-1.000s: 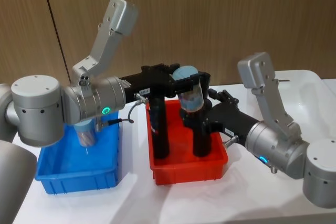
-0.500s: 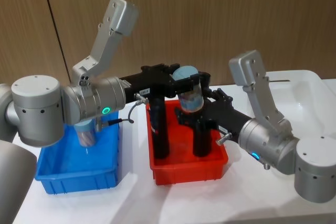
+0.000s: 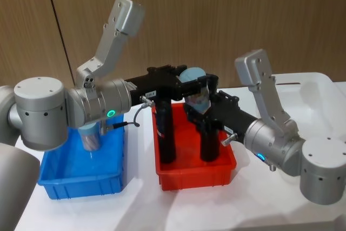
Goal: Pick the cotton swabs from the blue box and place them into the white box.
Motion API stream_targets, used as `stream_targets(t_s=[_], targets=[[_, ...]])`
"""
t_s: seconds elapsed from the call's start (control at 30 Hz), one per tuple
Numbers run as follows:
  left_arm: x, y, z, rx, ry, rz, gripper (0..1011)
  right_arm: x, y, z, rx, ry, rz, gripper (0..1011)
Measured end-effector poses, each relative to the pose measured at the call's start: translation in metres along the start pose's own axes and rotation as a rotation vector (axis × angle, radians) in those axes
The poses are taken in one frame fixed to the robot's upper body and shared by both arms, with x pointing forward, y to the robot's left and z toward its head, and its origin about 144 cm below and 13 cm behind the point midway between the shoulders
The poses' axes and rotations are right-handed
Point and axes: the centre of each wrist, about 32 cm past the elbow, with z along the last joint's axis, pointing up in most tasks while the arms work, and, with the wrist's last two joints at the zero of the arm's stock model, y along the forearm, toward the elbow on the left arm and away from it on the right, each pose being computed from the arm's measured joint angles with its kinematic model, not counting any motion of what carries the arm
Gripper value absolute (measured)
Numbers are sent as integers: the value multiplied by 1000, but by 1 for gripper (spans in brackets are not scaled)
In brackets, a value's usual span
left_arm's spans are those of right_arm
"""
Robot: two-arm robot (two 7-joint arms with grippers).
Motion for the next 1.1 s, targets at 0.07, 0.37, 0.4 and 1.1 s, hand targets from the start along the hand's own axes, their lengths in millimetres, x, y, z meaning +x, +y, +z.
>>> stream_targets(t_s=[0.07,0.37,0.4,1.1], targets=[[0,0,0,0,0,0,664,0,1,0,1,0,-1,649],[0,0,0,0,0,0,695,3,3,1,6,-1,-14,649],[0,0,0,0,0,-1,747,3,4,2,7,-1,-15,649],[0,0,0,0,0,0,1004,5,4,1,13,10,-20,649]])
